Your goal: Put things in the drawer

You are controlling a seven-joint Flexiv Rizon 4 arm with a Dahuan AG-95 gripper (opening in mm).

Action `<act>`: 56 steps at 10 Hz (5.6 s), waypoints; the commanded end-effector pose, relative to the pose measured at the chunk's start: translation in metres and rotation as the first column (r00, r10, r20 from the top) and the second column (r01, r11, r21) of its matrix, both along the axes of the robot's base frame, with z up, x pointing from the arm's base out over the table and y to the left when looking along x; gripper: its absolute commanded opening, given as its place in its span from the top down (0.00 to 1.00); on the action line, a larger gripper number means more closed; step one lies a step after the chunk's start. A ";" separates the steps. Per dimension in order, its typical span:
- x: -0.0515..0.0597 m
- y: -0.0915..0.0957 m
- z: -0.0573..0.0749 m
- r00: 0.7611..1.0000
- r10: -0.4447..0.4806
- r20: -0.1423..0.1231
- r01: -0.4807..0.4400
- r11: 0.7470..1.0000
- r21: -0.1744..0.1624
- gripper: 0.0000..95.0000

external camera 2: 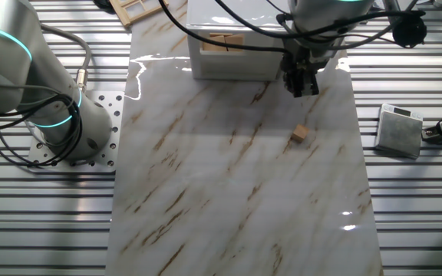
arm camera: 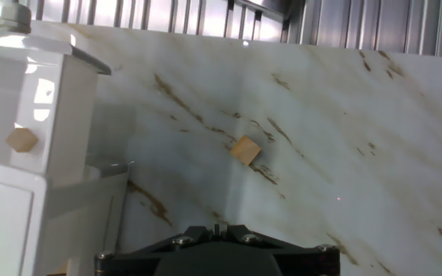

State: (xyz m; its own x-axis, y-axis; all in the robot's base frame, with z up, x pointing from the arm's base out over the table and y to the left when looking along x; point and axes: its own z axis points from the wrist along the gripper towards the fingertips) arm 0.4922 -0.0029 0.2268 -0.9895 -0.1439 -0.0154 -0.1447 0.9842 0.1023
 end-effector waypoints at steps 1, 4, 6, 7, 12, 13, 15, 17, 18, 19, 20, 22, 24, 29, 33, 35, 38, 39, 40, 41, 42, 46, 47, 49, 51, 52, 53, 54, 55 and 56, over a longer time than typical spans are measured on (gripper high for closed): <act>0.000 0.000 0.000 1.000 0.004 -0.001 -0.004 1.000 0.001 1.00; 0.000 0.000 0.000 1.000 0.006 -0.009 -0.006 1.000 0.001 1.00; 0.000 0.000 0.000 1.000 0.009 -0.016 -0.009 1.000 0.001 1.00; 0.000 0.000 0.000 1.000 0.009 -0.019 -0.009 1.000 0.001 1.00; 0.000 0.000 0.000 0.999 0.022 -0.029 -0.022 1.000 0.003 1.00; 0.000 0.000 0.000 0.999 0.024 -0.031 -0.024 1.000 0.003 1.00; 0.000 0.000 0.000 0.999 0.021 -0.035 -0.021 1.000 0.001 1.00; 0.000 0.000 0.000 0.999 0.017 -0.036 -0.017 1.000 0.000 1.00; 0.000 0.000 0.000 0.999 0.006 -0.036 -0.006 1.000 0.000 1.00; 0.000 0.000 0.000 0.999 -0.003 -0.040 0.003 1.000 0.003 1.00; 0.001 0.000 -0.001 0.998 -0.017 -0.054 0.017 1.000 0.003 1.00; 0.007 0.000 -0.009 0.995 -0.058 -0.079 0.059 0.998 0.007 1.00; 0.018 -0.003 -0.029 0.994 -0.073 -0.085 0.073 0.997 0.007 1.00; 0.039 -0.018 -0.082 0.995 -0.046 -0.085 0.047 0.999 0.006 1.00; 0.052 -0.026 -0.106 0.994 -0.046 -0.095 0.047 0.999 0.001 1.00; 0.062 -0.025 -0.114 0.992 -0.067 -0.105 0.067 0.998 -0.003 1.00; 0.071 -0.025 -0.122 0.992 -0.072 -0.104 0.072 0.997 -0.006 1.00; 0.073 -0.025 -0.126 0.992 -0.072 -0.103 0.072 0.997 -0.006 1.00; 0.073 -0.025 -0.129 0.992 -0.069 -0.102 0.069 0.998 -0.005 1.00; 0.073 -0.025 -0.130 0.993 -0.067 -0.101 0.067 0.998 -0.004 1.00; 0.074 -0.024 -0.132 0.994 -0.051 -0.100 0.051 0.999 -0.001 1.00; 0.070 -0.012 -0.139 0.993 0.084 -0.080 -0.083 0.996 0.011 1.00; 0.065 -0.010 -0.140 0.988 0.141 -0.067 -0.141 0.990 0.014 1.00; 0.059 -0.009 -0.142 0.972 0.230 -0.050 -0.230 0.973 0.015 1.00; 0.058 -0.009 -0.142 0.945 0.327 -0.033 -0.326 0.945 0.013 1.00; 0.058 -0.009 -0.142 0.919 0.393 -0.035 -0.393 0.919 -0.002 1.00; 0.058 -0.009 -0.142 0.899 0.436 -0.038 -0.437 0.899 -0.016 1.00; 0.058 -0.009 -0.142 0.873 0.486 -0.034 -0.487 0.873 -0.031 1.00; 0.058 -0.009 -0.142 0.863 0.505 -0.027 -0.506 0.862 -0.037 1.00; 0.058 -0.009 -0.142 0.860 0.510 -0.022 -0.511 0.859 -0.038 1.00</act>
State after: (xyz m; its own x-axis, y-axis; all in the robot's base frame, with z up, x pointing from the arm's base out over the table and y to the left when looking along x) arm 0.5504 -0.0116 0.0847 -0.8049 -0.5933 0.0148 -0.5905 0.8031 0.0795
